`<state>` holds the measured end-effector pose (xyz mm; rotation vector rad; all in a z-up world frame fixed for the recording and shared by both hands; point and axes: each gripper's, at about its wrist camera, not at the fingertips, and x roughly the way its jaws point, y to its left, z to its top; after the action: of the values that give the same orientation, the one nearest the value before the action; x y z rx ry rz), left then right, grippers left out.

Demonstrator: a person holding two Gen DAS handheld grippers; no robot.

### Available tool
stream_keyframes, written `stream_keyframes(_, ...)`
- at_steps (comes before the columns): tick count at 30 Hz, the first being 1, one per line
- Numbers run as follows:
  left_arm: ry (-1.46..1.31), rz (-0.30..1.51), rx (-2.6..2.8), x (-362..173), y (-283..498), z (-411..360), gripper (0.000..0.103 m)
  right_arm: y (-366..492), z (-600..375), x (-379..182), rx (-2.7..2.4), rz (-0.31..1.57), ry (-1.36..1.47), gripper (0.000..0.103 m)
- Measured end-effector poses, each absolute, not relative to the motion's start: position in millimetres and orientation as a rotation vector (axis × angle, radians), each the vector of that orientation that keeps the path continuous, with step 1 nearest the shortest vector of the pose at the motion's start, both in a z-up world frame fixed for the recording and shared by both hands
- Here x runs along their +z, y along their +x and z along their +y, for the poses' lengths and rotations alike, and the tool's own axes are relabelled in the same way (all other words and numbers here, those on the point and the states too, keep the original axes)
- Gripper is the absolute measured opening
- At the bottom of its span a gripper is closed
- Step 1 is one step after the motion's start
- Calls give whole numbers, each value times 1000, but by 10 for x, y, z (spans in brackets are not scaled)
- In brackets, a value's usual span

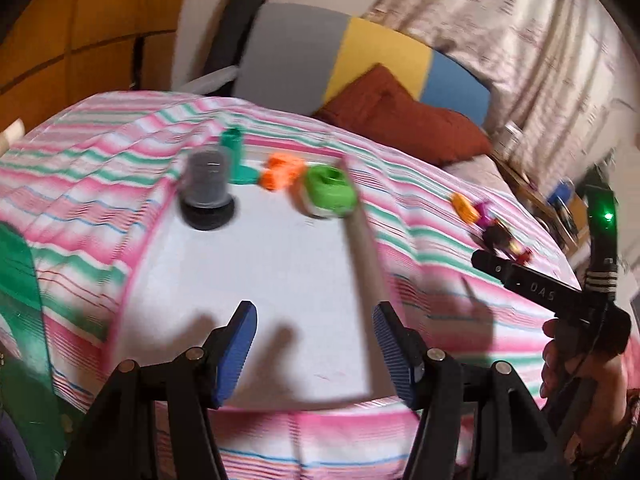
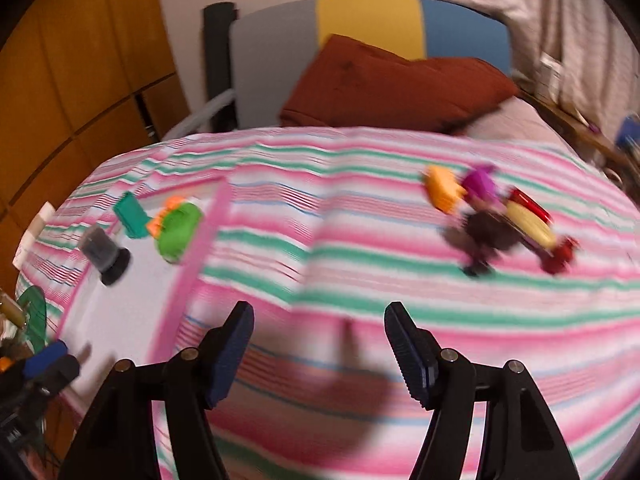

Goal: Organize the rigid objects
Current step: 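Lower the green device into the tray and open the right gripper, then move both grippers back toward the toys on the bedspread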

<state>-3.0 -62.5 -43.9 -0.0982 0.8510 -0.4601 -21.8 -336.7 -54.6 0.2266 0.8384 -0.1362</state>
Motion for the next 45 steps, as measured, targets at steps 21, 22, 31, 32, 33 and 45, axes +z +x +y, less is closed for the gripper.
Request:
stream_keyframes(21,109,832,-559,-339,-469,-1576,62,-536,-5225,-624,-291,765,340,69)
stream_keyframes(22,114,834,-559,-341,-469,-1601,62,-499,-5208,-600,-272,755,320,69)
stream_keyframes(31,184,838,-573,-352,-518,-1814,62,148,-5087,-701,-99,749,194,69)
stream_keyframes(32,192,833,-578,-347,-527,-1823,62,193,-5104,-732,-84,761,200,69)
stream_keyframes(33,199,825,-579,-339,-532,-1831,62,233,-5118,-763,-71,768,205,69)
stream_keyframes(45,192,833,-606,-381,-479,-1995,62,322,-5341,-935,61,850,613,58)
